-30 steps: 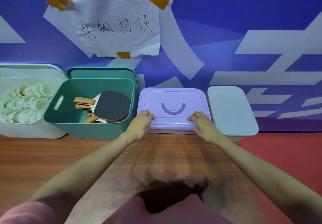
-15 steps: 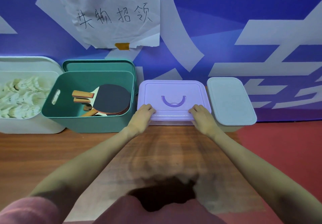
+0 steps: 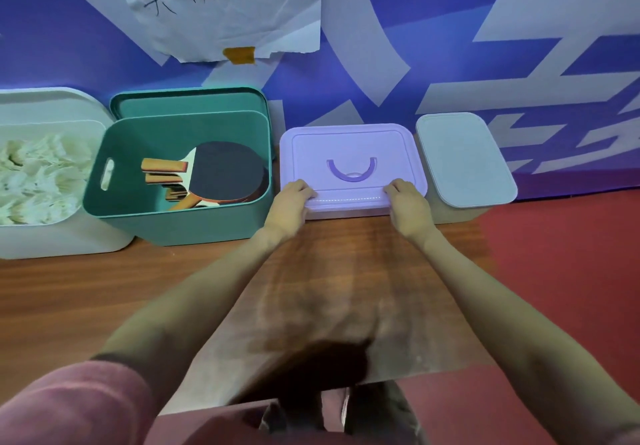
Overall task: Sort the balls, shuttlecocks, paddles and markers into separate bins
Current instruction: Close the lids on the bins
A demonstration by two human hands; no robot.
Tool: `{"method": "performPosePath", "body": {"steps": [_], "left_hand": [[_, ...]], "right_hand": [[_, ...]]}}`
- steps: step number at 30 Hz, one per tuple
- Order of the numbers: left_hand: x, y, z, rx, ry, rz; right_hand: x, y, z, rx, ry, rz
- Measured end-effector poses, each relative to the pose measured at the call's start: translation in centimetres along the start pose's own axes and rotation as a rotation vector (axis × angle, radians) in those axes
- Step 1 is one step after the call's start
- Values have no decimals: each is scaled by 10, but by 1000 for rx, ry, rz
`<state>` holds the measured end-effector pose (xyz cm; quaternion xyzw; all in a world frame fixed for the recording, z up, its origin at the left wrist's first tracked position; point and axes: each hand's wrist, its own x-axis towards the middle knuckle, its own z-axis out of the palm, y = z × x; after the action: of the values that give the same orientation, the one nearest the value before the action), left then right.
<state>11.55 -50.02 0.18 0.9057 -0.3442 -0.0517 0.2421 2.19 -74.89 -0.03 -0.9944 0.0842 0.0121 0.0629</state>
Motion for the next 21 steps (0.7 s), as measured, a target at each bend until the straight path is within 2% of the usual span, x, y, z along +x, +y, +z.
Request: {"method": "performPosePath", "body": {"steps": [8,12,21], "left_hand": [[-22,17,-4,56,-137,-35],[-58,20,-7,19,-61,-65],[-131,-4,-35,33,75,-175]], "right_hand": [[-10,-12,-17,-76,-119,-29],[-23,-28,-18,2,-106,-29],[-36,-101,-15,190,-28,-198]]}}
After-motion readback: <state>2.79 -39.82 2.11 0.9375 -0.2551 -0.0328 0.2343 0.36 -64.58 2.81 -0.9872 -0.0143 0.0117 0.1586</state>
